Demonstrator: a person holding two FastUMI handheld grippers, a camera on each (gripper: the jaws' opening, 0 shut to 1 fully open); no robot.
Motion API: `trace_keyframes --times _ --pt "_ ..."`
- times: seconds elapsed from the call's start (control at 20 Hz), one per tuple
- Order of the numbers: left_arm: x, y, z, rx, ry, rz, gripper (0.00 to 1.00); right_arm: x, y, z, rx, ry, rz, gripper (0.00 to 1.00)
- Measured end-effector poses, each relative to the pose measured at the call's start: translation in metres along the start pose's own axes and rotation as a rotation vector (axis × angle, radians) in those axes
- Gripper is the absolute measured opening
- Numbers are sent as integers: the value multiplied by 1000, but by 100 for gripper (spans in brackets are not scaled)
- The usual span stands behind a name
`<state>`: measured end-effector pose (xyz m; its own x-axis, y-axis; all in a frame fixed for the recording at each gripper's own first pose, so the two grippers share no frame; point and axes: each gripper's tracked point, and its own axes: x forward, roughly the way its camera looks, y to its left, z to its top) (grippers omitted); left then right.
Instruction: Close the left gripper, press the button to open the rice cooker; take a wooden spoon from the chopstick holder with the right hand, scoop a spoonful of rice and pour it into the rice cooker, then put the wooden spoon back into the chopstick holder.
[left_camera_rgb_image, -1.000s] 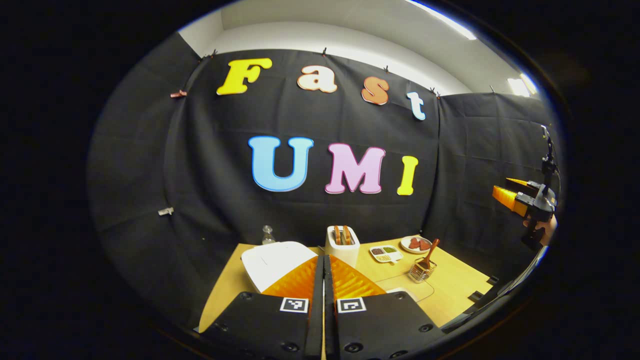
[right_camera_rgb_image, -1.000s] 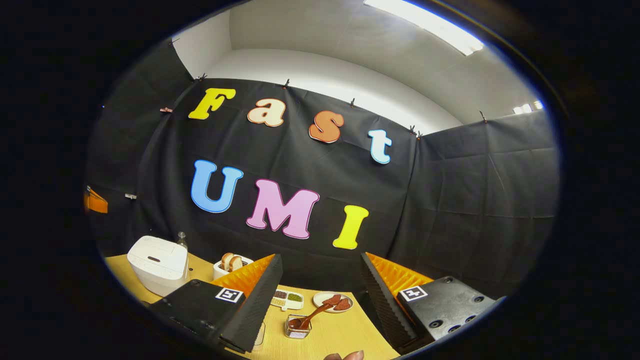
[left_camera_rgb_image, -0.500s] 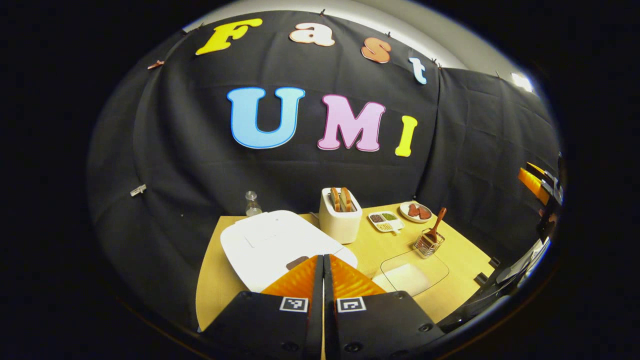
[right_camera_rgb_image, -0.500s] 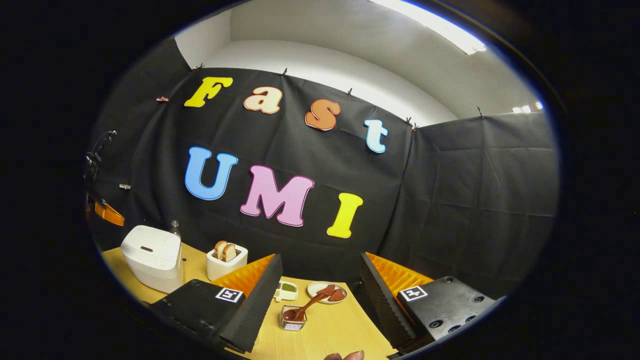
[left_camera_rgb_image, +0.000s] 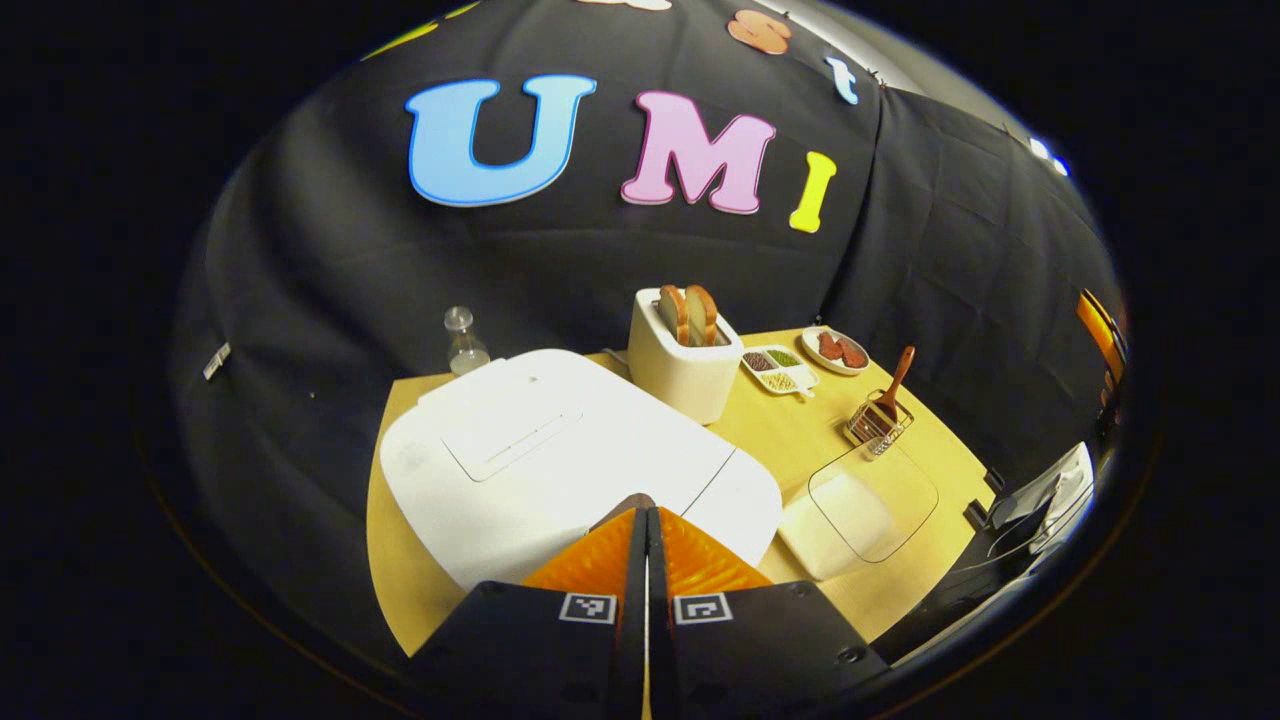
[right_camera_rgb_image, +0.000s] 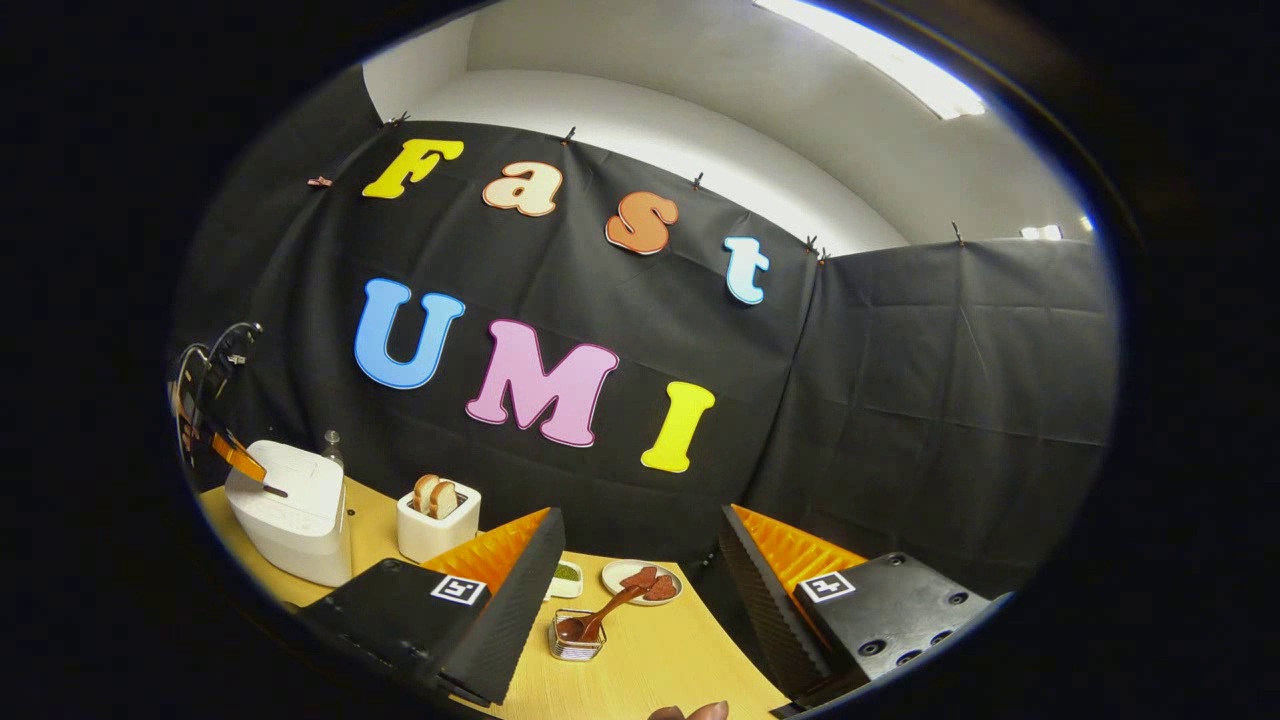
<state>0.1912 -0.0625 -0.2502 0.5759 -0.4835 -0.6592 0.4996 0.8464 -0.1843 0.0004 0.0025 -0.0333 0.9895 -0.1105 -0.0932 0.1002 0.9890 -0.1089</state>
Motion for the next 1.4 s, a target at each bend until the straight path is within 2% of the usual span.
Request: trace_keyframes --times 0.2,0.5,0.65,0.9,1.1,1.25,1.35,1.4 --pt "17 5 3 41 34 -14 7 -2 -4 -6 -4 24 -23 97" --pt "28 9 -6 138 100 11 7 -8 -12 -14 -20 39 -54 97" --pt "30 9 -9 97 119 16 8 -11 -11 -20 -12 53 -57 97" --pt "25 10 -2 86 71 35 8 -17 -17 -11 -23 36 -71 97" --pt "3 12 31 150 -61 112 10 -20 -18 -12 -16 42 -70 97" --pt "-22 27 70 194 -203 240 11 -23 -17 -5 -24 27 -62 97" --pt "-44 40 96 218 -312 339 18 -25 -16 1 -33 13 -50 97" --pt "-57 43 106 227 -362 374 26 -25 -17 3 -39 9 -47 97"
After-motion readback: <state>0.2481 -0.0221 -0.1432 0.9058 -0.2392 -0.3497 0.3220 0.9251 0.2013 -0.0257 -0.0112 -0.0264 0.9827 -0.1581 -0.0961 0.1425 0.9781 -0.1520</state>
